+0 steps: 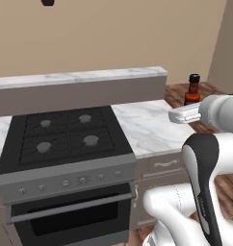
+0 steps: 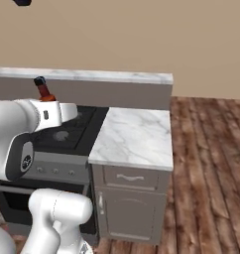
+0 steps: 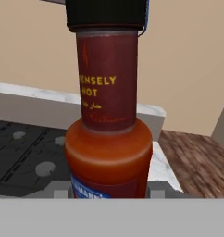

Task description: Take 2 condiments from the cabinet and move them on the counter near the stove.Make sure the condiments are lined up with each other, next to each other.

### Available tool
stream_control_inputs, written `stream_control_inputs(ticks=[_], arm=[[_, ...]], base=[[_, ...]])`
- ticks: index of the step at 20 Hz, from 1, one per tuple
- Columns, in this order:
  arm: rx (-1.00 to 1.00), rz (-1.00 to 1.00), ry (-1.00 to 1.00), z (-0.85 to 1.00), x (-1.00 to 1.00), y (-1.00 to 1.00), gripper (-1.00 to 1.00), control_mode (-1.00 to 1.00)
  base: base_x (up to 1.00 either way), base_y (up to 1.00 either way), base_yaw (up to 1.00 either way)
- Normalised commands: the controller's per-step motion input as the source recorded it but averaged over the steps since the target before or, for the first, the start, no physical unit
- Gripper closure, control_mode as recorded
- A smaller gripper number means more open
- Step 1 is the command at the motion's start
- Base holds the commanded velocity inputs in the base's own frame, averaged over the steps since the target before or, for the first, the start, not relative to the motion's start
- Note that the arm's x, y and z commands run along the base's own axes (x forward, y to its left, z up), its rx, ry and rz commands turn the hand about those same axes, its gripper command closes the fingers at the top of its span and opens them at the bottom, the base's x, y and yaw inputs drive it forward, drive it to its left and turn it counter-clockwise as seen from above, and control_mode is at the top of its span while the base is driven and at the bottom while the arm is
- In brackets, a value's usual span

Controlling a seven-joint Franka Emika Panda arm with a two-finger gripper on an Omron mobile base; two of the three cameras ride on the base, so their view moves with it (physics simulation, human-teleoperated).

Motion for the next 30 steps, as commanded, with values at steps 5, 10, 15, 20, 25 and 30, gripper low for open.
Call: stream_control_inputs(ticks=[5, 10, 15, 20, 25, 30], arm=[[0.0, 0.0, 0.0, 0.0, 0.0, 0.0, 1.0, 1.0], [0.0, 0.0, 0.0, 0.0, 0.0, 0.0, 1.0, 1.0], [0.0, 0.0, 0.0, 0.0, 0.0, 0.0, 1.0, 1.0], [0.0, 0.0, 0.0, 0.0, 0.0, 0.0, 1.0, 1.0], [0.0, 0.0, 0.0, 0.0, 0.0, 0.0, 1.0, 1.0], [0.0, 0.0, 0.0, 0.0, 0.0, 0.0, 1.0, 1.0]], base=[[0.06, 0.35, 0.13], [0.17, 0.3, 0.17], [0.15, 0.29, 0.18], [0.39, 0.23, 0.14], [0.84, 0.12, 0.08], [0.77, 0.14, 0.01]])
